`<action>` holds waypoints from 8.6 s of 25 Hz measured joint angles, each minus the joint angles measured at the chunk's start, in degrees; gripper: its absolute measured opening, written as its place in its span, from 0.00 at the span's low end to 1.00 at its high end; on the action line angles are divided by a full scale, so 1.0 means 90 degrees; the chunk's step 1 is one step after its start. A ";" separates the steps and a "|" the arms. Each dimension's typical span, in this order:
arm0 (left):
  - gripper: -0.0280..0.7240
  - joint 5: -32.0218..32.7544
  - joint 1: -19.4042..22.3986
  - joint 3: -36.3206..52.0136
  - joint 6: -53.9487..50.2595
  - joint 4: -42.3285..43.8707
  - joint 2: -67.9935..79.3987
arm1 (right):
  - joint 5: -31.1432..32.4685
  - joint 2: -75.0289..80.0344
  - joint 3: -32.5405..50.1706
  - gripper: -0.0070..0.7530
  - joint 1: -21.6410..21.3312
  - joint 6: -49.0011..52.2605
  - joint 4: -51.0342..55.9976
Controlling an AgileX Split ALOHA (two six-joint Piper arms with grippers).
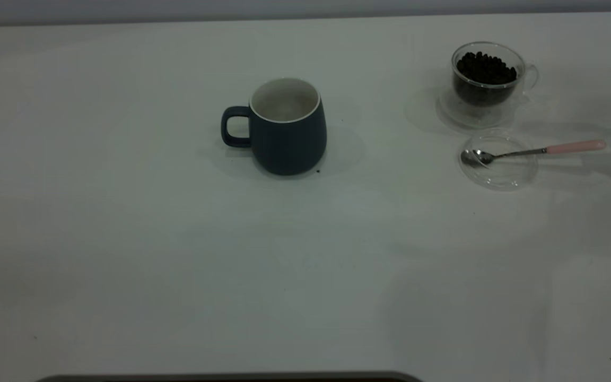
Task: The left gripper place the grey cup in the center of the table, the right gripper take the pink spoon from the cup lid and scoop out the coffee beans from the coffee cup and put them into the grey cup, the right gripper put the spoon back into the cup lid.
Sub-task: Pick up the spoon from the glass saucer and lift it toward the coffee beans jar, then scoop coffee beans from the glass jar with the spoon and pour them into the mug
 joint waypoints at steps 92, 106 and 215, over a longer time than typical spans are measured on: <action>0.79 0.0005 0.0000 0.0000 -0.0009 0.0000 0.0000 | 0.0197 0.0359 -0.1502 0.14 0.1123 0.0849 0.0624; 0.79 0.0005 0.0000 0.0000 -0.0009 0.0000 0.0000 | 0.0553 0.0372 -0.1507 0.14 0.0918 0.1702 0.0447; 0.79 0.0005 0.0000 0.0000 -0.0011 0.0000 0.0000 | 0.1310 0.0349 -0.1522 0.14 0.3850 0.1053 0.2062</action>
